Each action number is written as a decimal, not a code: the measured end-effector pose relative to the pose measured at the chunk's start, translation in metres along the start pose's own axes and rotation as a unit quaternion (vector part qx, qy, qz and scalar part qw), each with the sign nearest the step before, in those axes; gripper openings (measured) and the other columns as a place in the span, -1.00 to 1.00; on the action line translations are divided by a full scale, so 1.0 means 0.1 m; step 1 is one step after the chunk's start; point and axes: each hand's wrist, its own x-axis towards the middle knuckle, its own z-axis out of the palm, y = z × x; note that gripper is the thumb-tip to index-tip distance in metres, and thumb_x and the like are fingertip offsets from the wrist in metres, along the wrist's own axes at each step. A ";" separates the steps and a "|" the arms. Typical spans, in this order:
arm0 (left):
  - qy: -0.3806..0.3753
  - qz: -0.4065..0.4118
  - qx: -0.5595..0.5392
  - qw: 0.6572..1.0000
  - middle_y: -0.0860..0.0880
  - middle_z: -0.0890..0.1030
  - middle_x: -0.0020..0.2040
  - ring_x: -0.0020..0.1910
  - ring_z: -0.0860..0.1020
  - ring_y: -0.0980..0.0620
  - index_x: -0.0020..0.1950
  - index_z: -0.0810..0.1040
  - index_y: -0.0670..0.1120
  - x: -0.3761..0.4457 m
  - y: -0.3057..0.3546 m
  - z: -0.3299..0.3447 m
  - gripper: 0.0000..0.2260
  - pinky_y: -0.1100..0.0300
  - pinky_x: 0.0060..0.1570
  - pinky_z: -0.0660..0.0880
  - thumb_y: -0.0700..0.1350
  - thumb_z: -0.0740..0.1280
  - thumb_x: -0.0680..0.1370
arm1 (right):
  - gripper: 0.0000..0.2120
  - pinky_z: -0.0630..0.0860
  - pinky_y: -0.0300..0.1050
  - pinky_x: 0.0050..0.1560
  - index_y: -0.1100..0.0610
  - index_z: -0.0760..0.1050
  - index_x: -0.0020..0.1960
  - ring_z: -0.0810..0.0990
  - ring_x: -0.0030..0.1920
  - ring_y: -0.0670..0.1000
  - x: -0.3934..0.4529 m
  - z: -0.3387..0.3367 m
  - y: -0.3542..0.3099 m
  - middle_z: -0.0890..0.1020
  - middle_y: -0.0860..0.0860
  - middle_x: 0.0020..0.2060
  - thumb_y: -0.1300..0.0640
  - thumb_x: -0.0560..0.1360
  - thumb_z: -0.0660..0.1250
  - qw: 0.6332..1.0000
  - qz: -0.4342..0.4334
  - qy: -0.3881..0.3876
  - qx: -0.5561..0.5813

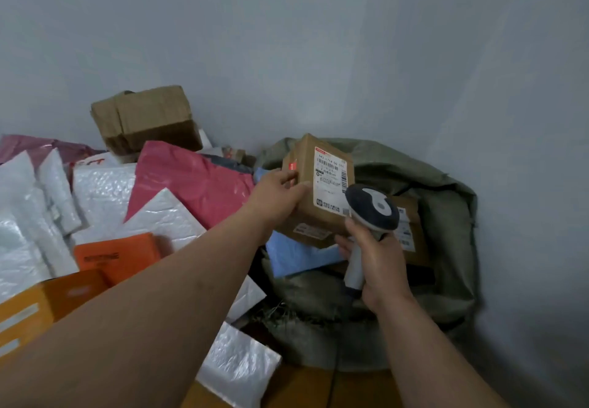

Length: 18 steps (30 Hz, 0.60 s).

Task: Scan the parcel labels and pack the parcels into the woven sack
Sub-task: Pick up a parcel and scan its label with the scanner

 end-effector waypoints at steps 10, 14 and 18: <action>-0.060 -0.043 0.100 0.992 0.02 0.54 0.35 0.07 0.49 0.17 0.48 0.42 0.11 0.21 -0.27 0.26 -0.57 0.38 -0.09 0.36 -0.05 0.34 0.60 | -0.67 0.58 0.05 0.20 -0.10 0.54 0.17 0.65 0.15 0.04 0.46 0.01 0.25 0.68 0.00 0.12 0.06 0.45 0.53 0.999 0.032 -0.015 -0.031; -0.046 -0.035 0.103 0.993 -0.01 0.51 0.39 0.25 0.52 0.03 0.49 0.41 0.03 0.05 -0.26 0.15 -0.55 0.25 0.08 0.38 -0.07 0.34 0.60 | -0.70 0.62 -0.18 -0.18 0.01 0.58 0.18 0.72 -0.07 0.01 0.35 0.06 0.24 0.73 0.01 -0.06 0.08 0.47 0.51 0.999 0.039 -0.011 -0.034; -0.044 -0.037 0.074 0.996 -0.06 0.51 0.37 0.17 0.53 0.05 0.50 0.39 -0.01 -0.28 -0.21 -0.10 -0.58 0.23 0.07 0.44 -0.13 0.30 0.63 | -0.79 0.58 -0.14 -0.26 -0.05 0.59 0.09 0.70 -0.20 -0.03 0.04 0.21 0.19 0.72 -0.06 -0.19 0.06 0.47 0.51 0.997 0.038 -0.038 -0.060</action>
